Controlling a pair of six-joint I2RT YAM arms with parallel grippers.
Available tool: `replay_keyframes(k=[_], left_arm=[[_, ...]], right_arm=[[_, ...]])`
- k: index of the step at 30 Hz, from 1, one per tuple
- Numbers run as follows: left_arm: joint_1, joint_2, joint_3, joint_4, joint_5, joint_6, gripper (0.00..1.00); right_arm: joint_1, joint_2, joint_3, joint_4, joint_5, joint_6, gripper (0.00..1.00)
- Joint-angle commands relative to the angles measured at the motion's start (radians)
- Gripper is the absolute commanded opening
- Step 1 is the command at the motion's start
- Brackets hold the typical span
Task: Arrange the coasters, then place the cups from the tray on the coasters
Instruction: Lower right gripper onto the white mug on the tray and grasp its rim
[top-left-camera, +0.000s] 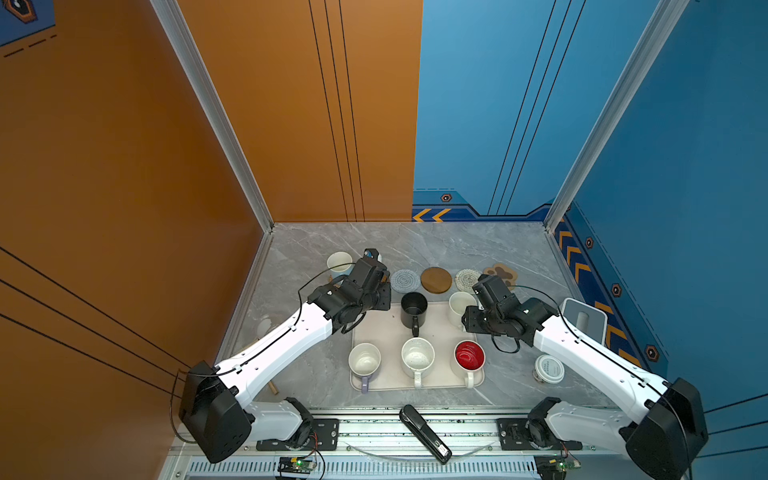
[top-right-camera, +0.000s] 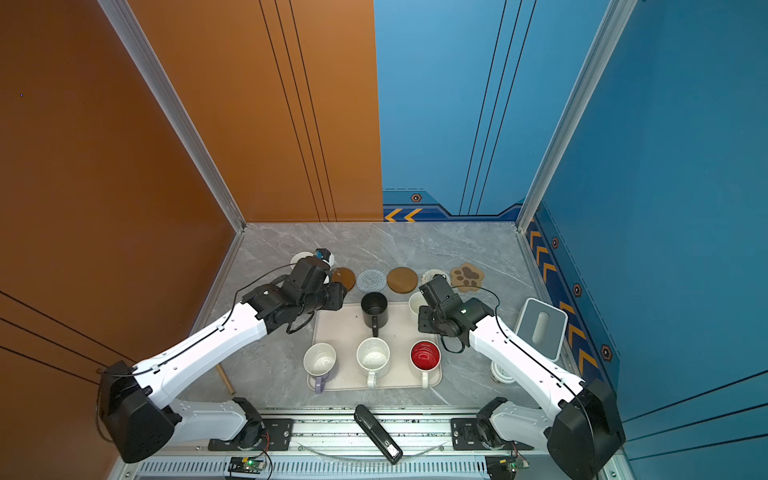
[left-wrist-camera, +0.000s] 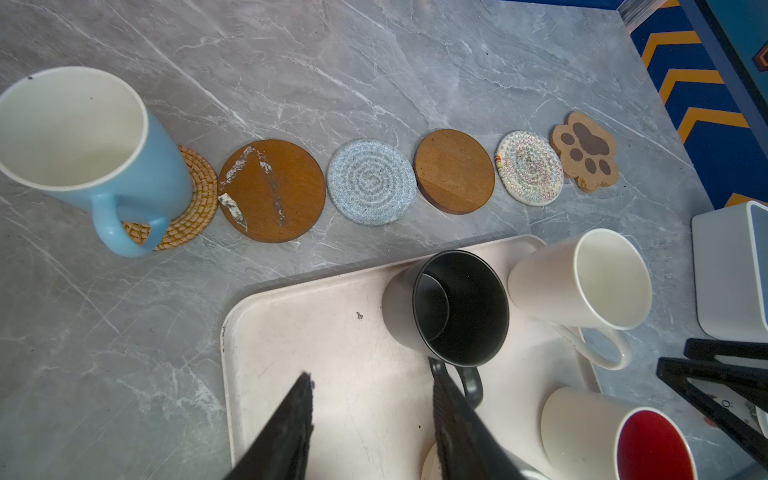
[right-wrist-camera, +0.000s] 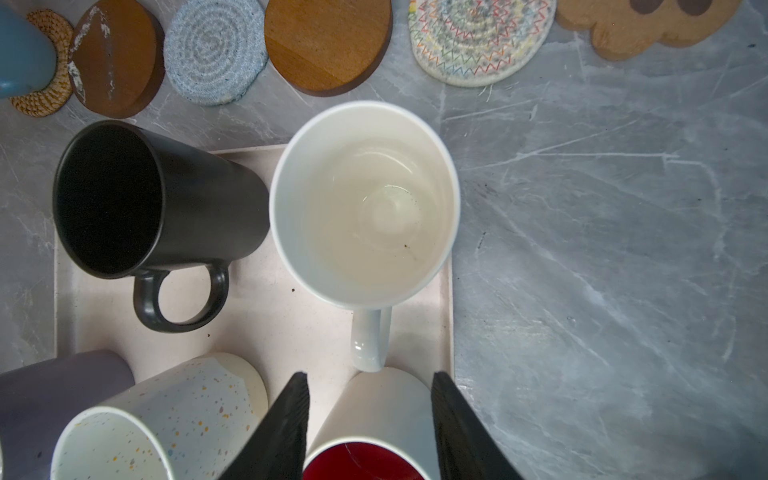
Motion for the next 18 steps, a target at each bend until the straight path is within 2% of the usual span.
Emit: replay_keyframes(k=[1,8,18], left_arm=[[-0.011,-0.032,-0.018,0.015,0.003,-0.003,0.49],[-0.024,-0.062,-0.034,0.019,-0.004,-0.003,0.48],[-0.037,-0.195,-0.142,0.084,-0.070,0.001,0.51]], right_arm=[[0.006,-0.002,-0.008,0.010,0.033,0.023,0.47],[0.009,0.005,-0.016,0.006,0.045,0.041,0.47],[0.023,0.018,-0.019,-0.020,0.066,0.066,0.47]])
